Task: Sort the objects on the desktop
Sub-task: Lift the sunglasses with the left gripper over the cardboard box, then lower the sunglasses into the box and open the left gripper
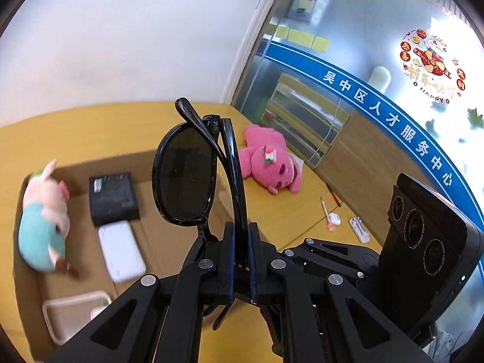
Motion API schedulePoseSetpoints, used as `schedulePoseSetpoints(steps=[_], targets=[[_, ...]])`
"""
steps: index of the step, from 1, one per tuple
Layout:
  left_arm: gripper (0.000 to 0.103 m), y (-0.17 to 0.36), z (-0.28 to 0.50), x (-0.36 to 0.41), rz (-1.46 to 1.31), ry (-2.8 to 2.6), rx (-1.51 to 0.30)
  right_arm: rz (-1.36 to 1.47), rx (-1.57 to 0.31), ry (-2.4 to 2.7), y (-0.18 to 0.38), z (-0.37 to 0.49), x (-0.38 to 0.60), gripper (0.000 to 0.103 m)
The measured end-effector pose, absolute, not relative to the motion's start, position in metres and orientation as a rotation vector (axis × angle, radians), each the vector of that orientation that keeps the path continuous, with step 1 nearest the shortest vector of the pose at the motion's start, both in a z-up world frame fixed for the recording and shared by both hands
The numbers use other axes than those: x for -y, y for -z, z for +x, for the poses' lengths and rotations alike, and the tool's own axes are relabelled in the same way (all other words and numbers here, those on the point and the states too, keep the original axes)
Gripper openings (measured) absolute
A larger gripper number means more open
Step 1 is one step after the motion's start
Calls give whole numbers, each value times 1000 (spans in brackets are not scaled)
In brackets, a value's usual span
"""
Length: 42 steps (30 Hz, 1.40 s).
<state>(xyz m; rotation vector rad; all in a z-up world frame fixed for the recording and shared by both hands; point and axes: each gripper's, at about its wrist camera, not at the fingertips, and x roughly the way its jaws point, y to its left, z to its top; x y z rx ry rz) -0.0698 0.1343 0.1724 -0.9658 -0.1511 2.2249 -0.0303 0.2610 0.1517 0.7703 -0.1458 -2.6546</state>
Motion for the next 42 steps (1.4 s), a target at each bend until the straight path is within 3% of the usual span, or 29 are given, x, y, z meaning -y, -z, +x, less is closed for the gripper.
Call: schedulePoseSetpoints(steps=[13,31,38,40,42], targets=[[6,-158,-206,-168,-1072,-2119,192,926,249,2639,-143,-152,-307,15],[6,2,-326,-211,-1449,-1887,389,1527,430,2479,-13,-265,-354,15],[6,29,-338,-220,-1539,-1850,435,1677,360,2464,12,-271,-347,15],[11,31,-339,-219,-1559,-1862,445,1676,365,2462,14,-271,-346,15],[22,27,-338,-221,-1589,-1930,389,1672,355,2472,14,-269,-343,15]])
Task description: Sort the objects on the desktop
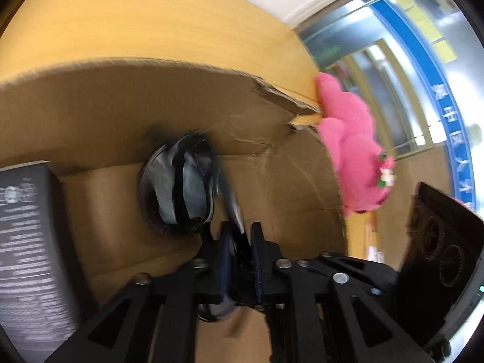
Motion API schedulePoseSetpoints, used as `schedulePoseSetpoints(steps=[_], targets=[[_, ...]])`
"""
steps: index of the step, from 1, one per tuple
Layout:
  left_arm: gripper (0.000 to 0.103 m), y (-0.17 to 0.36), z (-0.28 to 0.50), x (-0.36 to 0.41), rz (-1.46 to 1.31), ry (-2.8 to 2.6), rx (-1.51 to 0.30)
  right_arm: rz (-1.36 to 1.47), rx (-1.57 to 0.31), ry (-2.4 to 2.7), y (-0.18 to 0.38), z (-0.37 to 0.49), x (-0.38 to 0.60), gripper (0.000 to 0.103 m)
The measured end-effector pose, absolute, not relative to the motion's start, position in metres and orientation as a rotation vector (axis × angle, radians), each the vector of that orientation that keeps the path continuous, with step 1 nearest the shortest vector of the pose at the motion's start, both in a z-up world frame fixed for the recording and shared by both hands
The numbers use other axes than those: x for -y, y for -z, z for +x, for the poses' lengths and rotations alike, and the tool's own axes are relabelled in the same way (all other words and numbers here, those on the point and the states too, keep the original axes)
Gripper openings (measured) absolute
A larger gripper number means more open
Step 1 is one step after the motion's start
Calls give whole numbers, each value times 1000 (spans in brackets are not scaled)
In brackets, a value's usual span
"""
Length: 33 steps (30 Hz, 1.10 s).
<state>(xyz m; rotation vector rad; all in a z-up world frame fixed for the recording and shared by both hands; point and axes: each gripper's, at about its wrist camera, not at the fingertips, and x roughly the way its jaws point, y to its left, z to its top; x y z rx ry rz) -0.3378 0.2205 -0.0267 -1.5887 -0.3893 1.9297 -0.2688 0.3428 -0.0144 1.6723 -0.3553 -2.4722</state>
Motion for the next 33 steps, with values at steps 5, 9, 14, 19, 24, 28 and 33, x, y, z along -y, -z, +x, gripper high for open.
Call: schedulePoseSetpoints(steps=[5,9,14,19,24,28,33], targets=[[38,-8,-324,-206,-1510,-2007,373,1605,330,2506,0,-255,-336,48],[59,-61,-286,-185,-1345,-2142,293,1468,205,2597,-33,-225,-325,67],[71,-122,-220,-142,-1081,-2344,186,1203,158,2696,-81,-154,-320,79],[82,-142,-131,-89,-859,-2604,57,1008,54,2784,-98,-93,-302,80],[84,-111,-60,-59,-807,-2787,-122,895,40,2826,-98,-43,-286,81],[84,-70,-31,-39,-882,-2853,-167,898,91,2868,-80,-23,-275,81],[84,-34,-12,-16,-862,-2937,-82,886,122,2946,-51,-19,-266,81]])
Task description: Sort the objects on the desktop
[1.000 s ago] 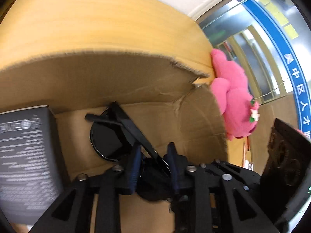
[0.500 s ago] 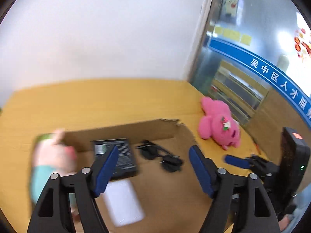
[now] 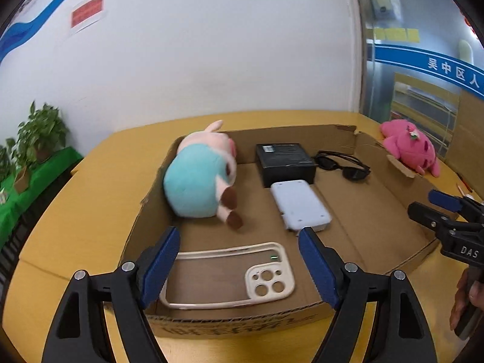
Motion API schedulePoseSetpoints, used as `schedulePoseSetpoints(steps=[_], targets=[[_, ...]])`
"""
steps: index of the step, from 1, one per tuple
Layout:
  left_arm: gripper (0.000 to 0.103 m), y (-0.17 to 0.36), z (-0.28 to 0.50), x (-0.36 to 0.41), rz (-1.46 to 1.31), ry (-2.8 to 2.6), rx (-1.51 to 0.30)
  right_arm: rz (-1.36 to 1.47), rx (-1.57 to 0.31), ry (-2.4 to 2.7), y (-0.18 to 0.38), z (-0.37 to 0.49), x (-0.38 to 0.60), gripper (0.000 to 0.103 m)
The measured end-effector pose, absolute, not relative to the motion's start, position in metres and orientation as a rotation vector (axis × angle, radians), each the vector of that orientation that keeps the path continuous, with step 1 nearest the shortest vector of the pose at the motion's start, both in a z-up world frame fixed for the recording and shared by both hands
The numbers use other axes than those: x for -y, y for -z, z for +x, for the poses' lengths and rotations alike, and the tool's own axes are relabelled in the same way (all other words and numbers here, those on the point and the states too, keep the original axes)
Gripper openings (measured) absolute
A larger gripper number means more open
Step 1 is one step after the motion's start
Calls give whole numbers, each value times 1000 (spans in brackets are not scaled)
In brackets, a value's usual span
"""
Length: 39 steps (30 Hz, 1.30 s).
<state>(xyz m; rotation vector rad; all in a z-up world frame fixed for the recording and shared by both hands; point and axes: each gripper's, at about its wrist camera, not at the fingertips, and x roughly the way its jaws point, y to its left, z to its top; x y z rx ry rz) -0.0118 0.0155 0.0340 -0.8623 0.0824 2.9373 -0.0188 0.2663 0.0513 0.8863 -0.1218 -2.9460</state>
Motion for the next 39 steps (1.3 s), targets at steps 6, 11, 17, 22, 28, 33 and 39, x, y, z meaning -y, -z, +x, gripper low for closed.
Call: schedulePoseSetpoints(steps=[6,11,17,22,28,33,39], targets=[[84,-9,-9,6,-777,-3024,92,870,35,2974,-32,-16,-247,82],[86,2,-2,-2,-707,-3079,-61,807,21,3032,-28,-14,-245,88],[91,2,-3,-3,-706,-3068,-63,731,12,3054,-25,-10,-246,90],[94,1,-4,-4,-710,-3060,-64,737,16,3058,-24,-11,-247,93],[96,1,-4,-5,-711,-3055,-66,754,24,3086,-22,-15,-250,102],[96,2,-4,-7,-711,-3054,-63,754,25,3086,-22,-14,-250,102],[96,2,-3,-8,-711,-3056,-63,753,24,3086,-22,-14,-250,102]])
